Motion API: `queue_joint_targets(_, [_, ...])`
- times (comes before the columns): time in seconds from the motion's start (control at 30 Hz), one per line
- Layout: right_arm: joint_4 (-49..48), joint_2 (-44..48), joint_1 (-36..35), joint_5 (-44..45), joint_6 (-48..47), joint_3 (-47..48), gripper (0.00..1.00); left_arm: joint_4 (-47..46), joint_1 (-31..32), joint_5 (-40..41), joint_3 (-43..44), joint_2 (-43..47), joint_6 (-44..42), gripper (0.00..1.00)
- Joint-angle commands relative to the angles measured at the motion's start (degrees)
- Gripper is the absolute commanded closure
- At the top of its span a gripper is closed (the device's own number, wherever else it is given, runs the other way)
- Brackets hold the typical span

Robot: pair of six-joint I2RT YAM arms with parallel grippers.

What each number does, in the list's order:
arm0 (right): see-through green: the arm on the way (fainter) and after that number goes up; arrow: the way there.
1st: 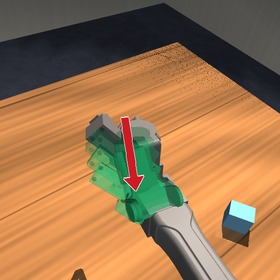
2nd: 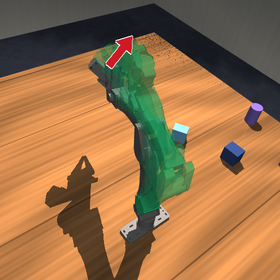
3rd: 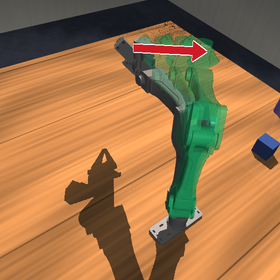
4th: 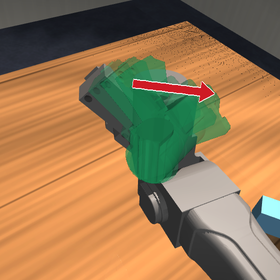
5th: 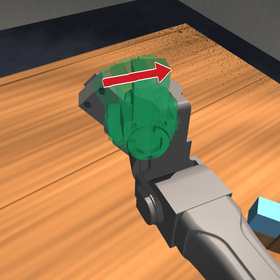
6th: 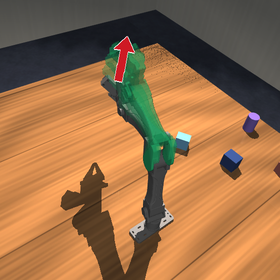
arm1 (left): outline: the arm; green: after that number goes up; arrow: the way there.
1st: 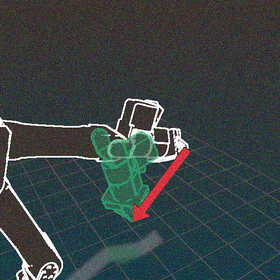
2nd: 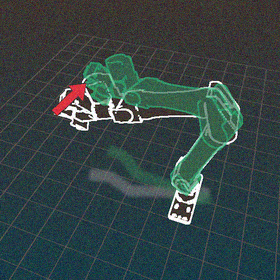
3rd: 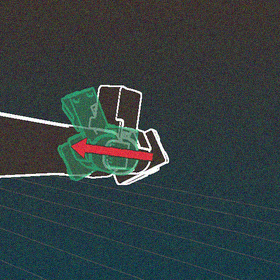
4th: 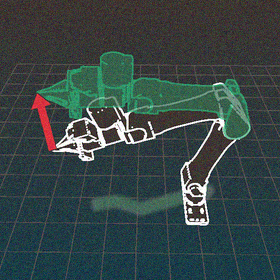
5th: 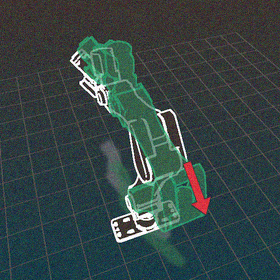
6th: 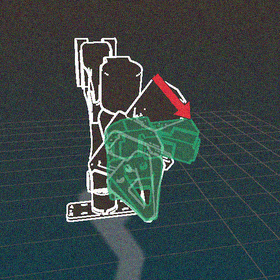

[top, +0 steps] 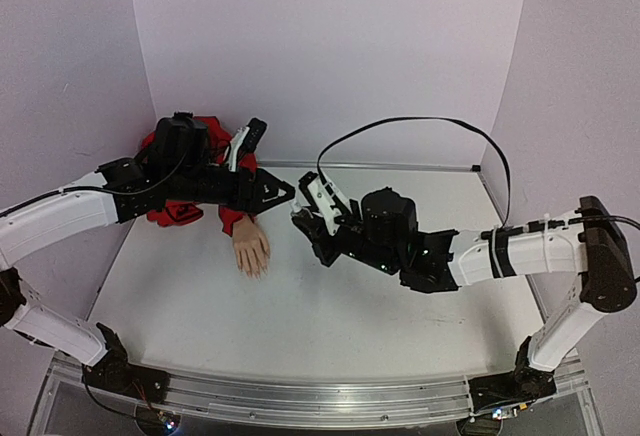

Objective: Paint the nails

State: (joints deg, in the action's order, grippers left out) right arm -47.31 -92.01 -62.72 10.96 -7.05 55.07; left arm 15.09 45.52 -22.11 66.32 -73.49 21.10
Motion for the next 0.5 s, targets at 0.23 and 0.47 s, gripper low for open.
queue_joint_targets(0.23, [-5.3, -2.3, -2.9, 10.0, -2.8, 5.5, 1.0, -5.5, 1.8, 4.0, 3.0, -3.4, 3.3, 0.53])
queue_joint_targets(0.47, [-5.2, -2.6, -3.6, 10.2, -3.7, 5.9, 1.0, -6.1, 2.4, 3.6, 3.9, -5.1, 3.2, 0.65])
